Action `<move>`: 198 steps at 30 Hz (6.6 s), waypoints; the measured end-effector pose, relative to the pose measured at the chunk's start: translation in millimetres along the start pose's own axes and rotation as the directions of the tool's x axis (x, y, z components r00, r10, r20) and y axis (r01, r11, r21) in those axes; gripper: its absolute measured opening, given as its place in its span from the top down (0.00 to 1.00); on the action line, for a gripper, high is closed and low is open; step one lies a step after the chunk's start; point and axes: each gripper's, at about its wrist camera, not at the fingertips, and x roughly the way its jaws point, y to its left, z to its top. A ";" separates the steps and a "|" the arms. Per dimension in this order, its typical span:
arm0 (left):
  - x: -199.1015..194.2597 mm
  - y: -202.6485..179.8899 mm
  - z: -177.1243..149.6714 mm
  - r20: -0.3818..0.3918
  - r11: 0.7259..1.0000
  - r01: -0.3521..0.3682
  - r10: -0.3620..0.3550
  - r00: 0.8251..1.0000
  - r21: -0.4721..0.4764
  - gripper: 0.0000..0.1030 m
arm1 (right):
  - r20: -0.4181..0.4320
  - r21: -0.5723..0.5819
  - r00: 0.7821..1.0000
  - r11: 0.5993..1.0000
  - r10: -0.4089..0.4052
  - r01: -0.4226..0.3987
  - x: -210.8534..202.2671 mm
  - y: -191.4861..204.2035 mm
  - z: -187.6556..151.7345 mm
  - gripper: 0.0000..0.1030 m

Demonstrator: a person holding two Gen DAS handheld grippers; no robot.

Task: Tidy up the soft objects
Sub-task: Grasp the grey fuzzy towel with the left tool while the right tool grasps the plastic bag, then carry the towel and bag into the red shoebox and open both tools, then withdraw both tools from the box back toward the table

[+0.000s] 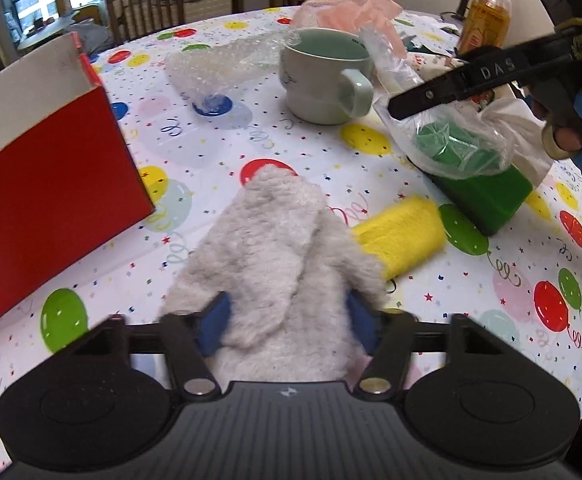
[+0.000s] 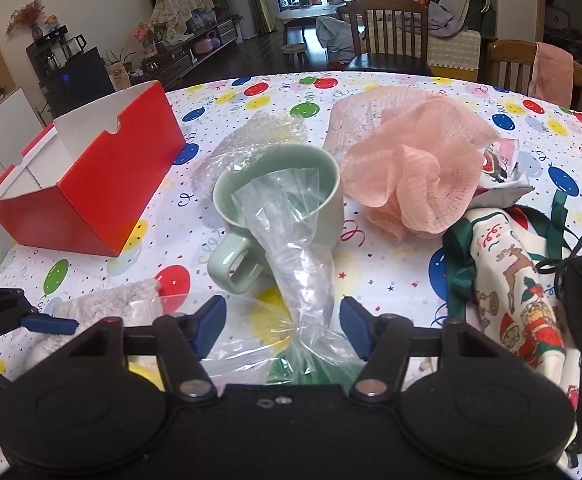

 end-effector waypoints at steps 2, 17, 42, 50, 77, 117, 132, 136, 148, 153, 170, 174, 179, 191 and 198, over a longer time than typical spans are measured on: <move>-2.7 1.7 -0.7 0.000 1.000 -0.003 0.003 1.000 -0.020 0.67 | 0.000 -0.008 1.000 1.000 -0.001 0.001 -1.2 1.2 -1.8 0.46; -35.5 -5.2 0.3 0.043 0.983 -0.065 0.073 0.996 -0.169 0.73 | 0.067 -0.004 0.998 1.000 -0.017 0.017 -33.8 5.8 -5.3 0.74; -145.1 47.9 60.7 0.197 0.943 -0.024 0.094 0.976 -0.331 0.72 | 0.138 0.001 0.985 0.994 0.105 -0.106 -108.5 74.3 53.2 0.74; -162.8 103.4 74.5 0.219 0.945 -0.013 0.089 0.972 -0.325 0.72 | 0.152 -0.009 0.985 0.996 0.086 -0.086 -92.0 126.0 86.4 0.74; -114.0 268.8 76.5 0.059 0.920 -0.194 0.227 0.972 -0.339 0.72 | 0.057 0.000 0.998 0.999 0.040 -0.040 58.9 249.6 175.0 0.74; -7.8 284.2 75.9 -0.237 0.940 -0.207 0.144 0.961 -0.270 0.41 | -0.210 -0.141 0.970 0.986 -0.120 0.091 169.8 265.4 153.6 0.64; -35.3 282.1 69.8 -0.168 0.936 -0.195 0.150 0.974 -0.294 0.41 | -0.130 -0.112 0.989 0.992 -0.071 0.056 134.1 264.7 151.2 0.42; -53.3 275.9 71.2 -0.118 0.937 -0.188 0.159 0.980 -0.295 0.41 | -0.087 -0.092 0.995 0.995 -0.049 0.041 110.5 262.6 152.8 0.40; -103.5 247.7 86.9 0.031 0.945 -0.109 0.125 0.992 -0.307 0.34 | 0.049 -0.018 0.998 0.999 -0.032 0.033 31.3 250.2 148.5 0.27; -121.8 226.6 92.9 0.094 0.952 -0.066 0.098 0.991 -0.299 0.27 | 0.118 0.010 0.992 0.999 -0.039 0.038 -5.3 239.3 141.4 0.19; -165.5 116.2 101.1 0.276 0.973 0.079 -0.017 0.961 -0.215 0.17 | 0.282 0.082 0.955 0.994 -0.092 0.071 -102.3 171.0 81.2 0.03; -166.3 91.3 100.7 0.309 0.976 0.106 -0.043 0.950 -0.192 0.13 | 0.304 0.113 0.948 0.991 -0.098 0.066 -118.6 148.9 62.9 0.01; -165.4 65.6 100.6 0.346 0.972 0.149 -0.079 0.935 -0.182 0.02 | 0.335 0.137 0.934 0.987 -0.127 0.086 -138.3 120.0 38.2 0.00; -129.6 1.0 99.8 0.331 0.981 0.165 -0.122 0.936 -0.103 0.00 | 0.326 0.171 0.914 0.966 -0.243 0.196 -158.0 52.6 -21.8 0.00; -101.0 -21.1 88.4 0.303 0.985 0.165 -0.144 0.942 -0.046 0.00 | 0.260 0.190 0.924 0.953 -0.282 0.237 -151.6 19.5 -50.8 0.00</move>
